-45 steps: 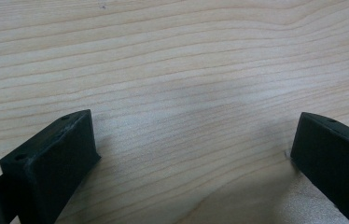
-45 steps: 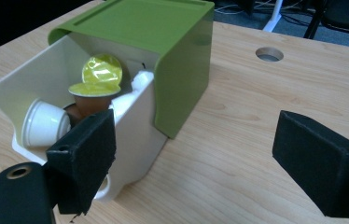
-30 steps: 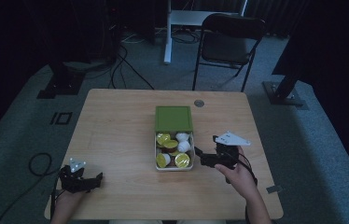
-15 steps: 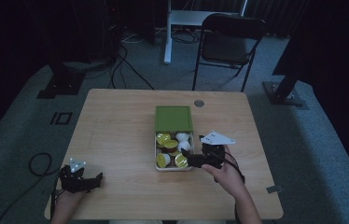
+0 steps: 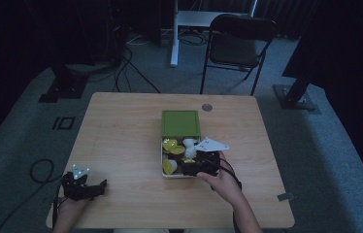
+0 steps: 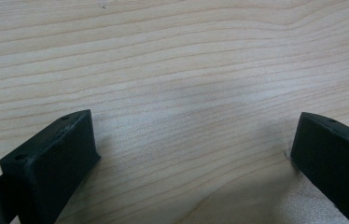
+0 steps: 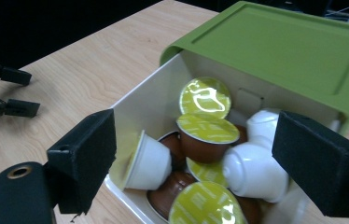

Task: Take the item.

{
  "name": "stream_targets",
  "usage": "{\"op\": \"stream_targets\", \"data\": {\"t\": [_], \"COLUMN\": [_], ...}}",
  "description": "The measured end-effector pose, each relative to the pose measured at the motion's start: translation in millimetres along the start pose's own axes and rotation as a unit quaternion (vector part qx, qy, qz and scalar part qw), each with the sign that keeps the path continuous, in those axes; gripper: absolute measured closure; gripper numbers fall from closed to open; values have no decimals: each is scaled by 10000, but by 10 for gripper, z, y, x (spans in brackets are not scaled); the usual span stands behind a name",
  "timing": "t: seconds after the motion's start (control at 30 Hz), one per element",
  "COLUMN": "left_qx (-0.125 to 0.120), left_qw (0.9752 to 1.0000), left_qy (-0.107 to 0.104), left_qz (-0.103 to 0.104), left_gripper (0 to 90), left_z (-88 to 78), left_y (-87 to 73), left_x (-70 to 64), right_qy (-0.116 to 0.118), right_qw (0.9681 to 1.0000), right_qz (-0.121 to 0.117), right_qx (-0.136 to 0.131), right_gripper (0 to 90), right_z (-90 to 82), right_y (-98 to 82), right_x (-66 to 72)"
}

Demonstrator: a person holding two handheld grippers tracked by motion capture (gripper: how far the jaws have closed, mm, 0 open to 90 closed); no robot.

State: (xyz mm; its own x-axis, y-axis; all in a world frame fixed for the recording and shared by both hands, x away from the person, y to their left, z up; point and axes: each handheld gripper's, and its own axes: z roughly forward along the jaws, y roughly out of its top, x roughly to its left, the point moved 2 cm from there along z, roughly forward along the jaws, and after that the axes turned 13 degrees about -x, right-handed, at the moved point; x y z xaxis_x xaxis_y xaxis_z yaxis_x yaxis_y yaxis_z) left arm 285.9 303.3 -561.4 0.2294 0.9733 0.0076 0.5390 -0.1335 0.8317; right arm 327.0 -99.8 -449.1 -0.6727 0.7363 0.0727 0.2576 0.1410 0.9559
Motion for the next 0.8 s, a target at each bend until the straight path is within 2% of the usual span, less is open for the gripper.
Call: {"op": "stream_targets", "data": {"t": [0.3, 0.63, 0.77, 0.8], "left_qx": [-6, 1, -4, -7], "left_qw": [10000, 10000, 10000, 10000], "left_qy": [3, -1, -1, 1], "left_qz": [-7, 1, 2, -1], "left_gripper": [4, 4, 4, 4], "left_z": [1, 0, 1, 1], "left_y": [0, 0, 0, -1], "left_x": [-1, 0, 1, 0], "right_qy": [157, 236, 193, 175], "right_qw": [9998, 9994, 9994, 9993], "right_qz": [142, 180, 188, 214], "right_qx": [70, 176, 221, 235], "right_gripper": [135, 165, 204, 246], "right_z": [146, 290, 326, 333], "right_y": [-106, -241, -286, -298], "right_x": [113, 197, 208, 214]}}
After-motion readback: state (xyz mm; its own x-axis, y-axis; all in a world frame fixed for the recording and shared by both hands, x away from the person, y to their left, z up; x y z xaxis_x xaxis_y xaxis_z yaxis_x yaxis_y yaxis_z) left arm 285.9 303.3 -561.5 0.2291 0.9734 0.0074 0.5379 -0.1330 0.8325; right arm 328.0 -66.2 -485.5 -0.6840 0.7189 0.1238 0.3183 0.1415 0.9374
